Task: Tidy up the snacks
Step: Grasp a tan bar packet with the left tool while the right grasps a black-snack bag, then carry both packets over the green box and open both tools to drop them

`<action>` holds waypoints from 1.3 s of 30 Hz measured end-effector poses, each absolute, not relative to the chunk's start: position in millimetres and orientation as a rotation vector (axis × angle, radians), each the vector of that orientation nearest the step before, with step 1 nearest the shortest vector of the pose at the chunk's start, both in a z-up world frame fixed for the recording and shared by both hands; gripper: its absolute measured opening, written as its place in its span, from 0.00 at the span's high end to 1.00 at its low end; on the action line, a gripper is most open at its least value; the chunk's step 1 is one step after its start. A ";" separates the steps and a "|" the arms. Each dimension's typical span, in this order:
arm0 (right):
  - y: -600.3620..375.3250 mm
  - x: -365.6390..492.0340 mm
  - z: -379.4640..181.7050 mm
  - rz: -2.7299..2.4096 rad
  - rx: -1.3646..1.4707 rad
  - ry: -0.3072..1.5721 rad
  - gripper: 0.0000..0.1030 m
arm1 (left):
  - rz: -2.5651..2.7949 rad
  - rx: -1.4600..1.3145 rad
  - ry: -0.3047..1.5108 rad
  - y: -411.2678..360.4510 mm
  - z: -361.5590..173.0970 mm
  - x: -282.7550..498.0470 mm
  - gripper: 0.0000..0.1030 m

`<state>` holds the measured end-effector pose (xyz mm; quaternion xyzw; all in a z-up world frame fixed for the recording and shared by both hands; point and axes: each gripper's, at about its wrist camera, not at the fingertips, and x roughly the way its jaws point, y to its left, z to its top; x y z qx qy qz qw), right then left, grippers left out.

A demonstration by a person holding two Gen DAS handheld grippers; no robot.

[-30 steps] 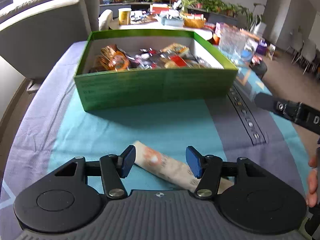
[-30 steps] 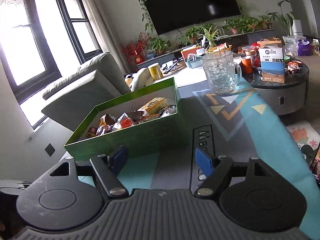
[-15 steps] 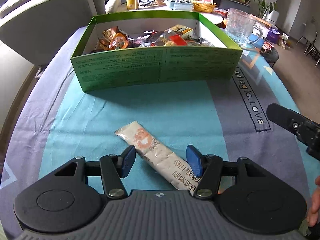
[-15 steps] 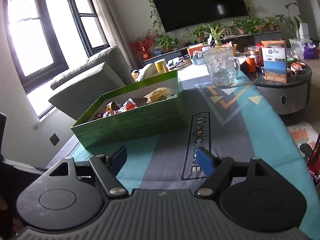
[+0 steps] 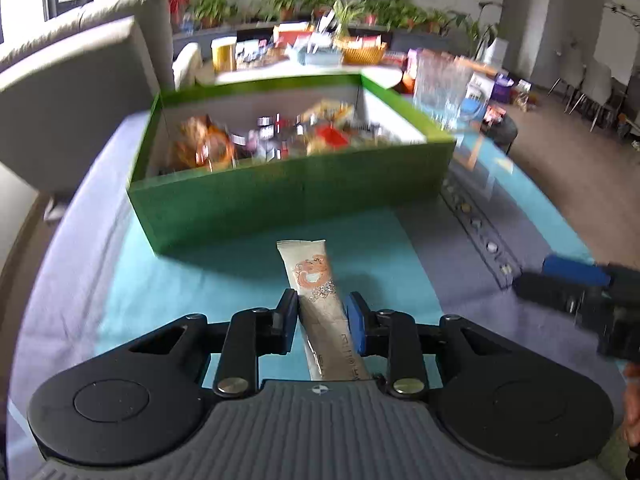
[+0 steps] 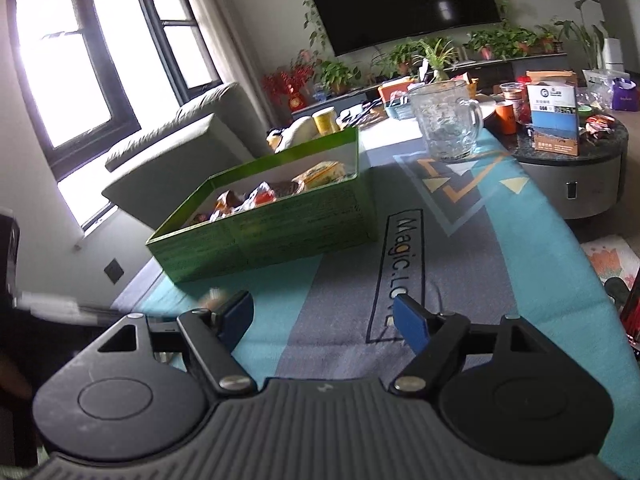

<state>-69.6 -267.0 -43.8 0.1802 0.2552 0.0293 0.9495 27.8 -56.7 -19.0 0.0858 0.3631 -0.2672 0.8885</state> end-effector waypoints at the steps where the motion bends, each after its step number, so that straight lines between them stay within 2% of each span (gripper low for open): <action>1: -265.3 -70.8 -43.7 0.079 0.365 0.521 0.47 | -0.562 0.177 0.737 -54.0 -14.9 27.9 0.76; 12: -197.4 -78.1 -46.0 0.336 0.181 0.601 0.47 | -0.509 0.127 0.670 -23.1 3.7 38.9 0.76; 24: -167.6 -66.1 -60.8 0.180 0.027 0.659 0.48 | -0.482 0.075 0.654 -2.1 2.6 44.0 0.76; 25: -166.6 -65.4 -60.3 0.179 0.023 0.663 0.52 | -0.476 0.068 0.652 -0.2 3.0 45.4 0.76; 26: -166.2 -65.1 -59.4 0.182 0.020 0.666 0.65 | -0.472 0.062 0.650 2.1 3.4 46.5 0.76; 39: -182.1 -54.1 -23.7 0.130 0.090 0.558 0.67 | -0.520 0.059 0.573 -3.3 22.2 53.7 0.76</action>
